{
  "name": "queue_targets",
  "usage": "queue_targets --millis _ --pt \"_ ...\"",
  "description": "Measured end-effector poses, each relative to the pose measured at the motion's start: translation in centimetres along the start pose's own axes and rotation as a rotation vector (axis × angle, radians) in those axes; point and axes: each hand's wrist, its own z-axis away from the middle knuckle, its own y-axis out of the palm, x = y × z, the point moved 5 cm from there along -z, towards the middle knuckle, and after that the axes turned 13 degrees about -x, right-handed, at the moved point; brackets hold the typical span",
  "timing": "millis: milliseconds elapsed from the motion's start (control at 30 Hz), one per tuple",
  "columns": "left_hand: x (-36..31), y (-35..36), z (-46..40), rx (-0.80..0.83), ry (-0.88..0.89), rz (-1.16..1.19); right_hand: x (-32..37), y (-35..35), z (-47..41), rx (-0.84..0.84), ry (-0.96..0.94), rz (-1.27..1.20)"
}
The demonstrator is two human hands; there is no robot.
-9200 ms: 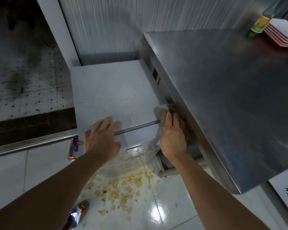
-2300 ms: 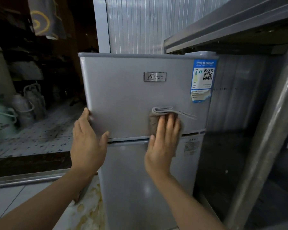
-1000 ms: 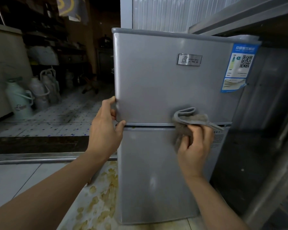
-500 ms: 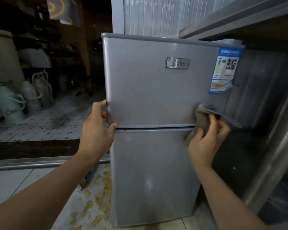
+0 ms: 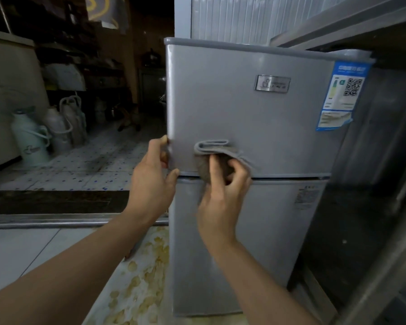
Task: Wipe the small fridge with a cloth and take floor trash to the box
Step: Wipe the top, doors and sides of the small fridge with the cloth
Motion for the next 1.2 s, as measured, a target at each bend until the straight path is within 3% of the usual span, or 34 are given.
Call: queue_targets --millis 100,233,300,500,867,1200 --pt "0.9 -0.8 -0.2 0.12 -0.026 0.038 -0.3 -0.1 0.0 0.096 -0.068 -0.067" --pt "2.7 -1.5 0.5 0.231 -0.054 0.058 -5.7 -3.3 -2.2 -0.081 0.093 0.091" --pt "3.1 -1.4 0.9 0.251 -0.063 0.093 -5.1 -2.9 -1.9 -0.114 0.12 0.125" --pt "3.8 -1.4 0.7 0.282 -0.109 0.144 2.0 1.8 2.0 0.067 -0.082 0.007" --pt "6.9 -1.7 1.1 0.274 -0.258 0.204 3.7 3.9 2.3 0.177 -0.572 0.062" --pt "6.5 -2.4 1.8 0.299 -0.235 0.156 -2.1 0.2 3.1 0.086 -0.45 0.119"
